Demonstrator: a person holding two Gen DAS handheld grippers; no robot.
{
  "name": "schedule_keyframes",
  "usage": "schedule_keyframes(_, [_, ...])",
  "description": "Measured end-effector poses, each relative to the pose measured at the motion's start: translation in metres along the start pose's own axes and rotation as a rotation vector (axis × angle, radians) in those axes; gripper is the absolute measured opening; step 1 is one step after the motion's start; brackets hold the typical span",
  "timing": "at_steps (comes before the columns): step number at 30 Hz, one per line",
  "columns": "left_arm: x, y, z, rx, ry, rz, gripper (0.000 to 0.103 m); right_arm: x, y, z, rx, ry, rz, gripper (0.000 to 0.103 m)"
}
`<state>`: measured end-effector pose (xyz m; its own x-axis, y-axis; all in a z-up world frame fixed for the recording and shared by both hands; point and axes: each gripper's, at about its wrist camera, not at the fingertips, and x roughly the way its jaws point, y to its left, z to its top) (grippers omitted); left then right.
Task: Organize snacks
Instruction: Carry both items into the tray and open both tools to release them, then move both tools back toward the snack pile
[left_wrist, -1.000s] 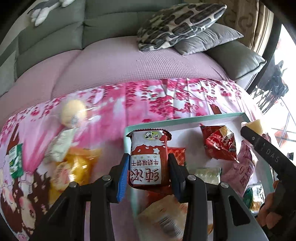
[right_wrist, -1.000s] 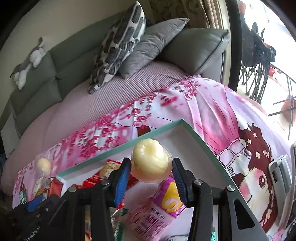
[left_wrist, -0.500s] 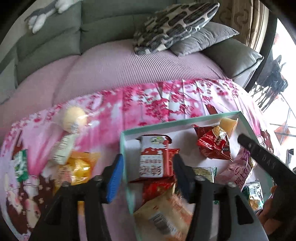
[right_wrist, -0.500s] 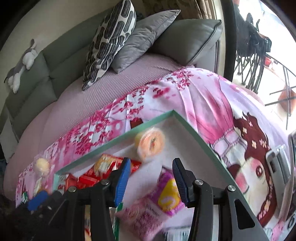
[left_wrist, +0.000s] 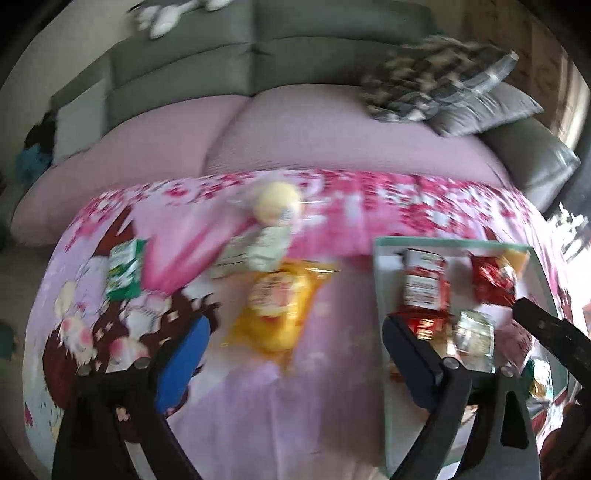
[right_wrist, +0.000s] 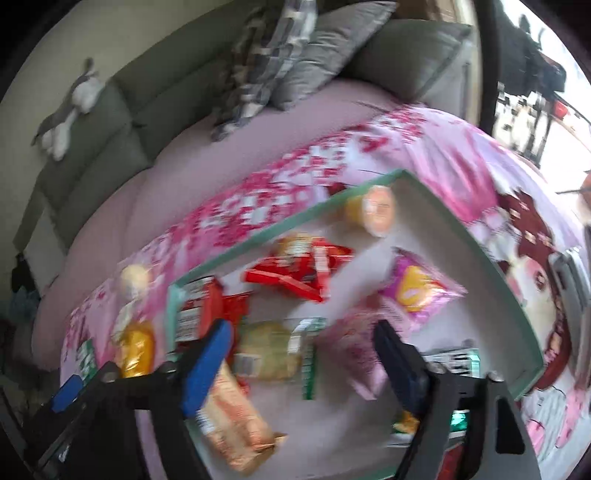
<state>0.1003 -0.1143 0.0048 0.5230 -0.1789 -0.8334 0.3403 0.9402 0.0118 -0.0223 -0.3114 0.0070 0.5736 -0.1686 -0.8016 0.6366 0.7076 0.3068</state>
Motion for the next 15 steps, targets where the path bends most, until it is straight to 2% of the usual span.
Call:
schedule_keyframes(4, [0.004, 0.035, -0.006, -0.104, 0.025, 0.037, 0.096, 0.000, 0.024, -0.004, -0.061, 0.002, 0.046, 0.092])
schedule_keyframes(6, [0.008, 0.052, -0.012, -0.163, 0.047, 0.056, 0.099, 0.001, 0.035, -0.007, -0.086, 0.007, 0.064, 0.103])
schedule_keyframes(9, [0.012, 0.073, -0.017, -0.233, 0.073, 0.063, 0.102, 0.000, 0.046, -0.011, -0.099, 0.005, 0.086, 0.103])
schedule_keyframes(15, [0.005, 0.100, -0.025, -0.338, 0.040, 0.090, 0.102, 0.002, 0.066, -0.018, -0.143, 0.014, 0.124, 0.103])
